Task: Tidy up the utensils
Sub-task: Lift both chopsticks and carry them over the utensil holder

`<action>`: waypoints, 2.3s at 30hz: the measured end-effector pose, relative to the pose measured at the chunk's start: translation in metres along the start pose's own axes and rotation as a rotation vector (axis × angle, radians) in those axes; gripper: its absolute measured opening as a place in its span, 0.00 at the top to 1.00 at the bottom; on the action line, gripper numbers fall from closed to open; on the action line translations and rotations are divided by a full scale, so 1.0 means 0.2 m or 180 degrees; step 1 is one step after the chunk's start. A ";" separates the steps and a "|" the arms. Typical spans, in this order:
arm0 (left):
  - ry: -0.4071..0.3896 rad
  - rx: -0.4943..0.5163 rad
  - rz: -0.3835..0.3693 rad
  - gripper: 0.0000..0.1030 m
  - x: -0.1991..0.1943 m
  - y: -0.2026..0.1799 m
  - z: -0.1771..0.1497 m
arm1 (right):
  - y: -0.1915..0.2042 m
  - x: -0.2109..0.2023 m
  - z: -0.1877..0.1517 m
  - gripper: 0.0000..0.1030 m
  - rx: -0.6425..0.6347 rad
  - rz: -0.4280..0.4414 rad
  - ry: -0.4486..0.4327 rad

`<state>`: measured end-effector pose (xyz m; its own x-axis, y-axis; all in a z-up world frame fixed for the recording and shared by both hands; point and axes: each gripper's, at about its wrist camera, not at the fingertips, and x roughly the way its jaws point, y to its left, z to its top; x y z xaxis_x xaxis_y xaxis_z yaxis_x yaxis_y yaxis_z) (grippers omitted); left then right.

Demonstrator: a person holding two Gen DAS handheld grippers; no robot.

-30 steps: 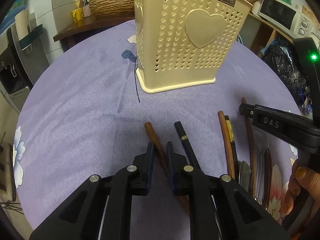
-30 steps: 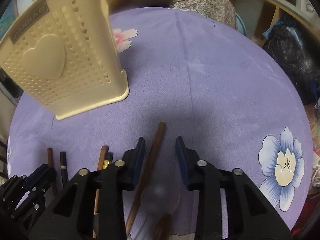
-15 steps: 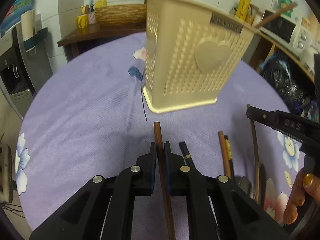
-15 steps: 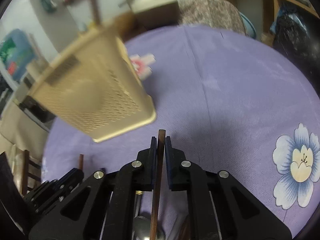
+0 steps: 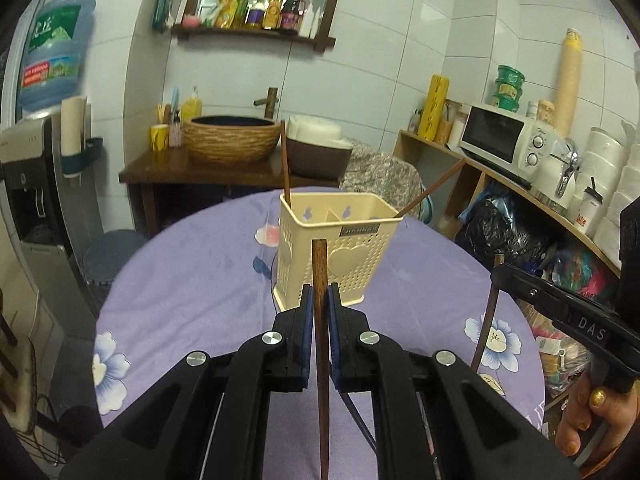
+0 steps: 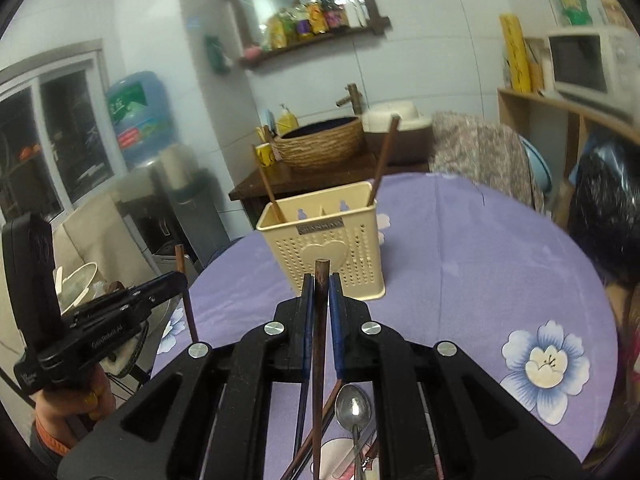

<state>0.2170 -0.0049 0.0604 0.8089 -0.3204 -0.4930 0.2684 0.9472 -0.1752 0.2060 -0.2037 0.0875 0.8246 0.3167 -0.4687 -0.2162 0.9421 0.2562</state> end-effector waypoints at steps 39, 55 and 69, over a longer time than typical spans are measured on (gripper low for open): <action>0.1078 -0.0149 0.0602 0.58 0.63 0.27 -0.09 | 0.14 -0.15 0.37 0.92 -0.0363 0.0128 -0.0338; 0.1327 -0.0002 0.1001 0.92 1.05 0.29 -0.15 | 0.06 -0.12 0.32 0.92 -0.0345 0.0101 -0.0305; 0.0080 -0.0026 0.0226 0.93 0.13 0.16 0.22 | 0.05 -0.14 0.38 0.92 -0.0268 0.0264 -0.0298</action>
<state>0.2684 0.0170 0.0793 0.8123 -0.2527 -0.5256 0.2065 0.9675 -0.1460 0.2199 -0.2118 0.1670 0.8464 0.3859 -0.3670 -0.3255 0.9203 0.2170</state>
